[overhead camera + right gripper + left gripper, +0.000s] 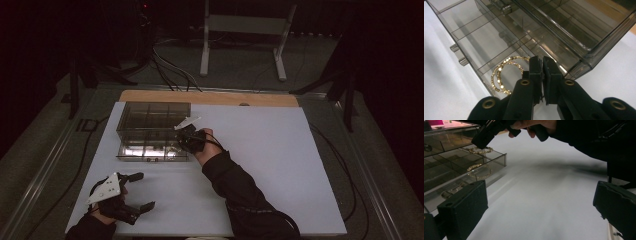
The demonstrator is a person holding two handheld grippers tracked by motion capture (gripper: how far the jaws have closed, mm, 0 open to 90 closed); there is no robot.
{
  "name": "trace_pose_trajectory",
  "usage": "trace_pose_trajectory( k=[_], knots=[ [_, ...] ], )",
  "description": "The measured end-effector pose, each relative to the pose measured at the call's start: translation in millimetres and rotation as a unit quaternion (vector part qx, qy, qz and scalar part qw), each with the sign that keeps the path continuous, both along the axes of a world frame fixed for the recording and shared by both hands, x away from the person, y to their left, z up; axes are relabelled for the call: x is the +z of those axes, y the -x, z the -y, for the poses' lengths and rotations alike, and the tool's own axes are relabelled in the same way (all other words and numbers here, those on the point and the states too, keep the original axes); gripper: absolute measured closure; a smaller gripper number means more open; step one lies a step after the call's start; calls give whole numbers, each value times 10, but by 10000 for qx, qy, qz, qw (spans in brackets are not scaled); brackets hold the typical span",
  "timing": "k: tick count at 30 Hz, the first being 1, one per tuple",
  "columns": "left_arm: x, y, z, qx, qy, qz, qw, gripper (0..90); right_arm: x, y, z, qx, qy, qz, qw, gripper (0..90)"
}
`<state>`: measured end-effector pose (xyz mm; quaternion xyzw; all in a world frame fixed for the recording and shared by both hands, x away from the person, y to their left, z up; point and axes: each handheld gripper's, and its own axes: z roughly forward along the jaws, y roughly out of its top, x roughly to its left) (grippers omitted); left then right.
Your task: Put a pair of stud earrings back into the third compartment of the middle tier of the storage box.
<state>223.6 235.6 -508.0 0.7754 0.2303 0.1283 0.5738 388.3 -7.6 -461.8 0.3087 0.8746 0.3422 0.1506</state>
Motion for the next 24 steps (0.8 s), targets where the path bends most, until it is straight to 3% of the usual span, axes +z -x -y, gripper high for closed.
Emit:
trace_pose_trajectory(
  k=[1,7,13,14,15,22,24],
  knots=[
    [0,1,2,-1,5,4,10000,6,-10,-2,3,38,-96,-50,9999,787],
    [-2,-2,4,3,-8,-3,10000,6,87,35,27,119,-273,-54,9995,684],
    [-4,0,13,10,-7,-13,10000,6,200,98,57,303,-539,-67,9981,475],
    [-4,0,13,10,-7,-13,10000,6,200,98,57,303,-539,-67,9981,475],
    [-4,-2,12,11,-12,-11,10000,6,221,111,69,391,-617,-73,9973,392],
    [2,0,26,1,-52,-1,10000,6,250,143,122,678,-886,-151,9936,132],
    [0,-3,28,4,-74,-6,10000,6,248,144,130,679,-909,-181,9934,140]
  ],
)
